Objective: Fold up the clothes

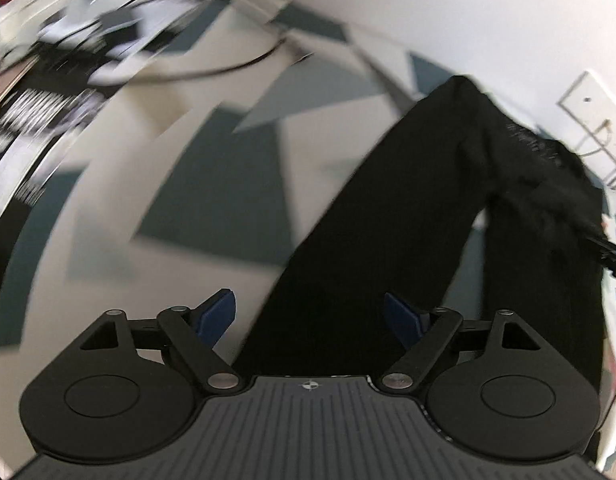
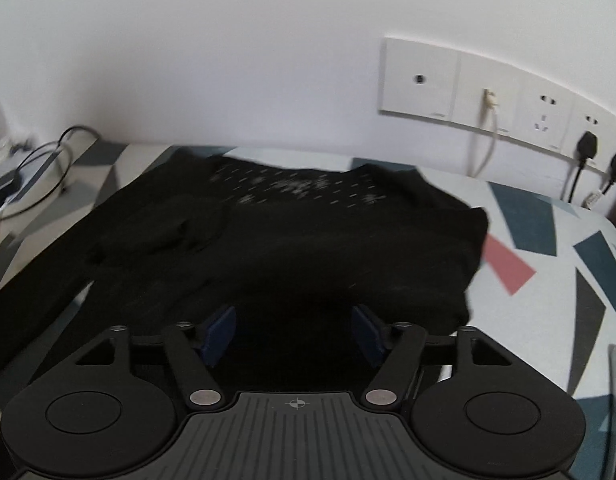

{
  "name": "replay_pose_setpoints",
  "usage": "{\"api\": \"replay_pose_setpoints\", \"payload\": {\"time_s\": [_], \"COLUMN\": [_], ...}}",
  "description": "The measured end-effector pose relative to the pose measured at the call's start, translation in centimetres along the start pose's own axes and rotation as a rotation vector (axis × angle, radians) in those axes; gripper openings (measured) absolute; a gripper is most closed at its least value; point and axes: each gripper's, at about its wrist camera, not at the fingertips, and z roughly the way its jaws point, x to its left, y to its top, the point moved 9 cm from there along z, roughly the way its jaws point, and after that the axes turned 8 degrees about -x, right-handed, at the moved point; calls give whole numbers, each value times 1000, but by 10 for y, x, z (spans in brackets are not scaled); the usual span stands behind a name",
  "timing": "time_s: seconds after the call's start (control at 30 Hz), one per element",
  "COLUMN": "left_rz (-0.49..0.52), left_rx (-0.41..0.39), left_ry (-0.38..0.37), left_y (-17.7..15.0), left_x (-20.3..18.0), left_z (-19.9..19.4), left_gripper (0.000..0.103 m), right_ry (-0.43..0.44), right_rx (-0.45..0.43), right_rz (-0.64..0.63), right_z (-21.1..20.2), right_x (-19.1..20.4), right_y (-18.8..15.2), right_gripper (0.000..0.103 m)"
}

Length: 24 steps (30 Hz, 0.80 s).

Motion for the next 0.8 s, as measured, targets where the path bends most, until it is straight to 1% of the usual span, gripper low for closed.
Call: {"api": "replay_pose_setpoints", "payload": {"time_s": [0.07,0.17,0.2,0.3,0.33,0.37,0.4,0.43,0.47,0.57,0.67,0.73,0.8], "left_rz": [-31,-35,-22,18,27,35,21,6,-14,-109,-192,-216,-245], "left_rx": [15,7,6,-16,-34,-52,-66,-81,-86,-133,-186,-229,-255], "left_ry": [40,73,93,114,113,113,96,80,81,100,100,113,115], "left_y": [-16,-33,-36,-44,-46,-47,-46,-44,-41,-29,-13,0,11], "left_x": [16,30,33,34,34,33,32,30,32,46,65,79,90], "left_z": [-7,-18,-20,-24,-26,-28,-31,-35,-37,-42,-56,-68,-76], "left_gripper": [84,84,85,85,81,73,50,17,4,4,4,4,4], "right_ry": [15,34,37,45,48,47,42,37,33,41,56,67,73], "right_rx": [6,26,33,48,53,56,56,55,55,60,78,87,94], "right_rz": [-10,-32,-41,-63,-67,-69,-73,-76,-75,-55,-47,-61,-74], "right_z": [-2,-4,-5,-7,-8,-7,-6,-5,-3,4,11,14,14], "right_x": [10,22,25,32,34,35,36,37,37,41,49,57,63], "right_y": [-4,-11,-14,-20,-22,-24,-24,-25,-24,-18,-16,-17,-19], "right_gripper": [68,69,69,71,71,72,72,72,72,75,76,77,78]}}
